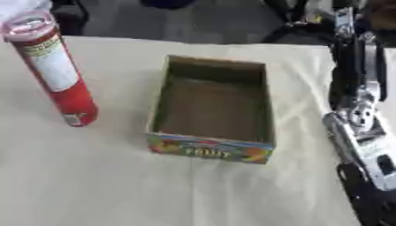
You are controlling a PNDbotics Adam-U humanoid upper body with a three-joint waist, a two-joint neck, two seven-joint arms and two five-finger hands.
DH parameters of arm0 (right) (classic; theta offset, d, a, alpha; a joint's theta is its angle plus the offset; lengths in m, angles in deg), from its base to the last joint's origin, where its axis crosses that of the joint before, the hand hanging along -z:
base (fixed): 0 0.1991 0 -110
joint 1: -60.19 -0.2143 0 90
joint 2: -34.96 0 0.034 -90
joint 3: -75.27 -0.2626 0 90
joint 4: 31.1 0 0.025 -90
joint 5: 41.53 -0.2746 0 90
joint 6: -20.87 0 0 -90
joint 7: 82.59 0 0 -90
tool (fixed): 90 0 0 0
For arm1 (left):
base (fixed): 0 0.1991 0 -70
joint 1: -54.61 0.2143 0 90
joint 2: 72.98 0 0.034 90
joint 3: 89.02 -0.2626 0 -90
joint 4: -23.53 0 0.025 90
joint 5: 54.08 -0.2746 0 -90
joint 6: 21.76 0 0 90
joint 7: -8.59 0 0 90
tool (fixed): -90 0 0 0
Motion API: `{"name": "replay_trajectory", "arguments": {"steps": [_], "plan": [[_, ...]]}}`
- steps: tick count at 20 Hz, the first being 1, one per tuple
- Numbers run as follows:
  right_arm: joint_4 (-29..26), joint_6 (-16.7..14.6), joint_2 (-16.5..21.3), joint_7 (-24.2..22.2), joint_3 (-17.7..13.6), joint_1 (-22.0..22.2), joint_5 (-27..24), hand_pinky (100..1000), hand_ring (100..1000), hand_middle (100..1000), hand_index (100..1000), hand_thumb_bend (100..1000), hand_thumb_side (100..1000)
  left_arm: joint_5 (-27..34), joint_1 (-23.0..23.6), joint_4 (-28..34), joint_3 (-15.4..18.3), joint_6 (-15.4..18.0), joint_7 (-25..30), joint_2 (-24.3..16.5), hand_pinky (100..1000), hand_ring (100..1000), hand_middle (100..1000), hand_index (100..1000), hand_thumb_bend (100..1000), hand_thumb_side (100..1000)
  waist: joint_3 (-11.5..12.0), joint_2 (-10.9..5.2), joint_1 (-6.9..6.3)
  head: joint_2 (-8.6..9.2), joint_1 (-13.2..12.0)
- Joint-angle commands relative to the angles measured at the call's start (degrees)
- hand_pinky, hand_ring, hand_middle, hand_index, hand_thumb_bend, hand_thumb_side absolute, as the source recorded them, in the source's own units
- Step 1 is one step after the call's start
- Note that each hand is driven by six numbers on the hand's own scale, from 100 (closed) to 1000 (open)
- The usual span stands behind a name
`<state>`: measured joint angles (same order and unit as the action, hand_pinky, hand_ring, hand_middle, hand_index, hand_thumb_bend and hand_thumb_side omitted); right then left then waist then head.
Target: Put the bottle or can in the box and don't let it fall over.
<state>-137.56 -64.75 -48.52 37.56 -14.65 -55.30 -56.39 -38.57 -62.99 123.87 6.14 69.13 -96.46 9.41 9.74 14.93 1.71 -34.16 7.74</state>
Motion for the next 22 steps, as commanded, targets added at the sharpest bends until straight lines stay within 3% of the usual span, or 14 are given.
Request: {"name": "replay_trajectory", "arguments": {"steps": [1,15,19,22], "plan": [[-0.4,-0.2,0.8,-0.1,-0.1,-0.7,0.0,843,840,869,824,367,769,-0.1,-0.3,1.2,0.0,0.2,0.2,-0.8,734,725,810,888,234,771,-0.2,-1.65,-0.3,0.65,1.4],[-0.3,-0.3,0.6,-0.6,0.5,-1.4,0.0,842,836,868,822,369,765,-0.6,-0.4,0.7,-0.4,0.2,0.5,-1.8,725,728,814,889,233,747,-0.3,-2.38,-1.33,-0.07,1.2],[-0.1,-0.1,0.9,-0.9,0.7,-1.1,0.1,843,835,868,822,368,766,-4.4,-2.9,0.0,-1.4,-1.2,3.6,-6.0,732,732,817,892,251,670,-0.2,-2.67,-1.67,-0.3,1.5],[0.1,0.0,1.2,-1.1,0.9,-0.7,0.2,843,834,868,822,367,766,-9.2,-6.5,-0.8,-2.5,-2.7,6.9,-11.4,738,739,816,887,277,614,-0.2,-3.12,-2.03,-0.86,1.4]]}}
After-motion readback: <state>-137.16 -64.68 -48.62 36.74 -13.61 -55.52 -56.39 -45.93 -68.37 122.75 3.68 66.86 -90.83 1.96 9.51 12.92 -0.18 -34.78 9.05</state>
